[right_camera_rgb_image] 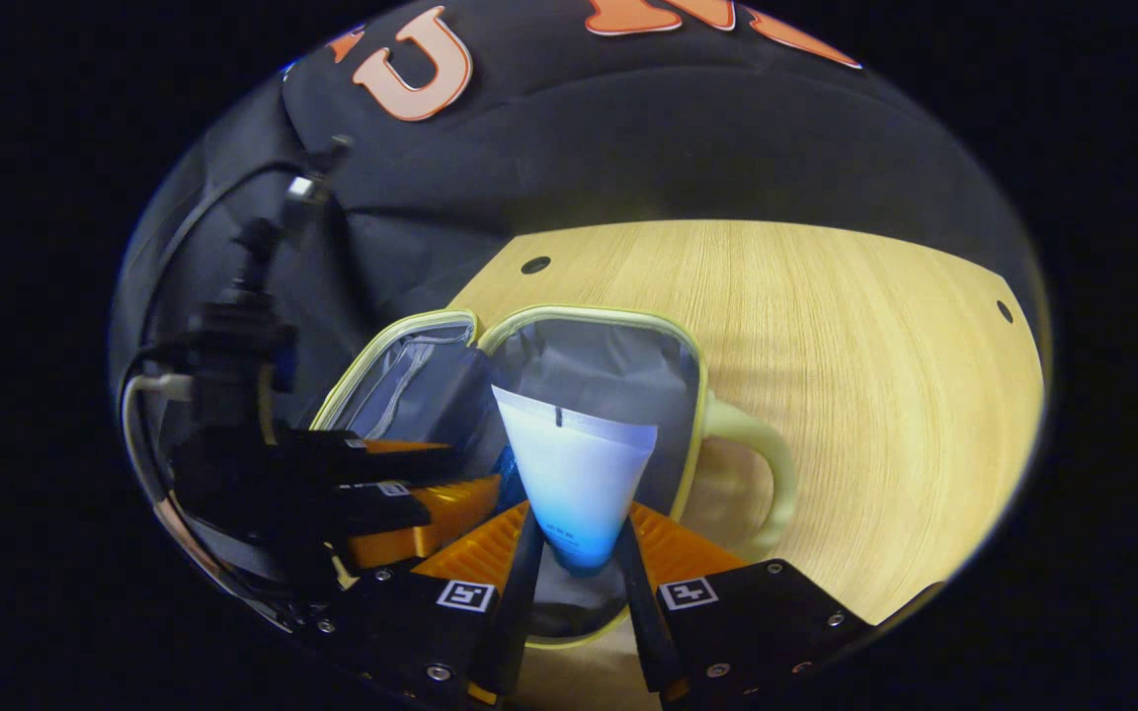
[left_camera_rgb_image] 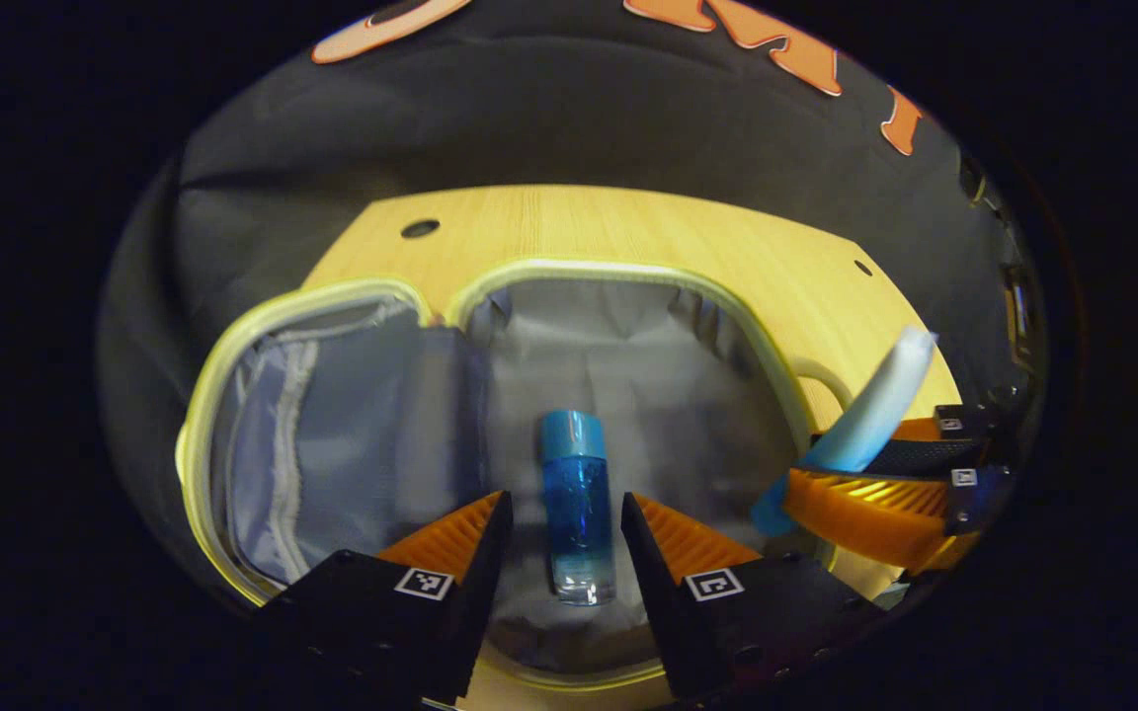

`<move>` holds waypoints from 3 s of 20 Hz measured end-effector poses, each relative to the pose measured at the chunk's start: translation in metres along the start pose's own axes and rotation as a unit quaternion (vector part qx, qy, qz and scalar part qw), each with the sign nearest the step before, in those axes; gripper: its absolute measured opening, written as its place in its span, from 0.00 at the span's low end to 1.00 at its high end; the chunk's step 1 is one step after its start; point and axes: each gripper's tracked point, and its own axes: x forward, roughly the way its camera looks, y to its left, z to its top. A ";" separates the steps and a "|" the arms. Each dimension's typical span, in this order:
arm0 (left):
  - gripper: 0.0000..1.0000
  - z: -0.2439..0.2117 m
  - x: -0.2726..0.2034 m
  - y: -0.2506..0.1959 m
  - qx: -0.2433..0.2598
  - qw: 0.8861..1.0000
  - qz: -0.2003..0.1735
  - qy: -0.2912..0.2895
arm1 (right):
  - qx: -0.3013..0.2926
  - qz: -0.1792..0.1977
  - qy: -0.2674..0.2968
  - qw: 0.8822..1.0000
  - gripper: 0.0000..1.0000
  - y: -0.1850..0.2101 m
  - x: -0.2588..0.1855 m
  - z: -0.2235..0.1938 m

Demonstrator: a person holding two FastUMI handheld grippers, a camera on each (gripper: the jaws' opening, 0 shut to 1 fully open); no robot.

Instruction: First open the suitcase, pack the skin care products into it, and then close the suitcase.

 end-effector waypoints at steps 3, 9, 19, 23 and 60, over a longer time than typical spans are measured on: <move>0.70 0.019 -0.029 0.032 -0.013 0.998 0.036 -0.049 | 0.022 0.006 0.028 0.999 0.47 0.002 0.011 -0.013; 0.74 0.021 -0.098 0.116 -0.088 0.987 0.107 -0.084 | 0.073 -0.025 0.100 0.992 0.47 -0.013 0.017 -0.025; 0.72 -0.037 -0.150 0.260 -0.225 0.948 0.200 -0.101 | 0.136 -0.050 0.114 0.983 0.43 -0.016 0.022 -0.017; 0.73 -0.051 -0.162 0.293 -0.263 0.936 0.207 -0.109 | 0.142 -0.041 0.067 0.987 0.56 -0.019 -0.005 0.007; 0.09 0.043 -0.198 0.291 -0.257 0.947 0.063 -0.182 | 0.127 -0.124 -0.186 0.967 0.93 -0.139 -0.206 0.087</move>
